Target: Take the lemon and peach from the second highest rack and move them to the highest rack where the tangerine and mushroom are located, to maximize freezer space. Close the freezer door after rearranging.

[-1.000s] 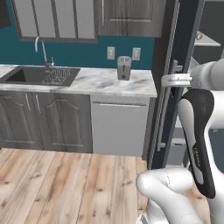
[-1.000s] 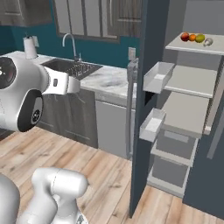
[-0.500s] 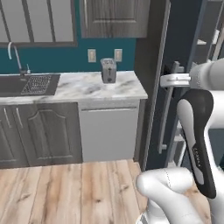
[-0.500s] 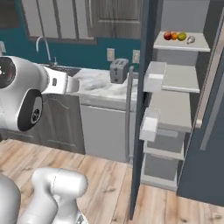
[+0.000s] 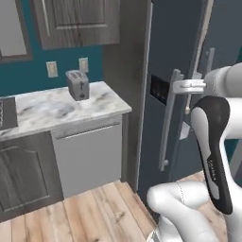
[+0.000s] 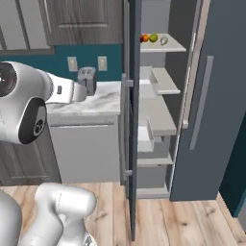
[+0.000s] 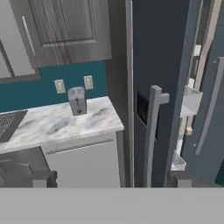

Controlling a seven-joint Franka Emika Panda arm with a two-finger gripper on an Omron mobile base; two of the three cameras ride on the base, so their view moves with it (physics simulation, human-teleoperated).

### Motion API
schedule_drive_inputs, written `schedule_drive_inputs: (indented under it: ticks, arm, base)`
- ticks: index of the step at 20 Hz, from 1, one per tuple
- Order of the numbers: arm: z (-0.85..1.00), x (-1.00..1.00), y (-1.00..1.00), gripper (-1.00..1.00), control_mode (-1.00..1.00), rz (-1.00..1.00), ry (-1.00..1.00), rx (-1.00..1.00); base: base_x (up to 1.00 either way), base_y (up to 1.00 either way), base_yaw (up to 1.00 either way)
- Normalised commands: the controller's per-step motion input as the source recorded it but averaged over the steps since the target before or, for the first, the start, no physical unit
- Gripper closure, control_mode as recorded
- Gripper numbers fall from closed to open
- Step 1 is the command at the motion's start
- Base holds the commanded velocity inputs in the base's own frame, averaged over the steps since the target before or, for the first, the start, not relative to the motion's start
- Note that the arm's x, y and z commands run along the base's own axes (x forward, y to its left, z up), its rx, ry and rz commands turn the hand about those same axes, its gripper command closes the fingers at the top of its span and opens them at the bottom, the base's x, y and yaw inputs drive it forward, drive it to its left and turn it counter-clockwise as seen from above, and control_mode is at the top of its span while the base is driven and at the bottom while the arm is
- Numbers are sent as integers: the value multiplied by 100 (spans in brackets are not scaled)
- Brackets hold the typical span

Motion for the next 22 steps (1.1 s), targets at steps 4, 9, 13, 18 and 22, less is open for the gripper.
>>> schedule_drive_inputs:
  ticks: [4,9,13,18,22]
  arm:
    - [0,0,0,-100,100,0,0,0]
    - [0,0,0,-100,100,0,0,0]
    - [0,0,0,-100,100,0,0,0]
    - [0,0,0,-100,100,0,0,0]
    - [0,0,0,-100,100,0,0,0]
  base:
    - [29,93,-27]
    - [33,83,-34]
    - [20,62,-54]
    - [18,31,-93]
    - [29,49,-74]
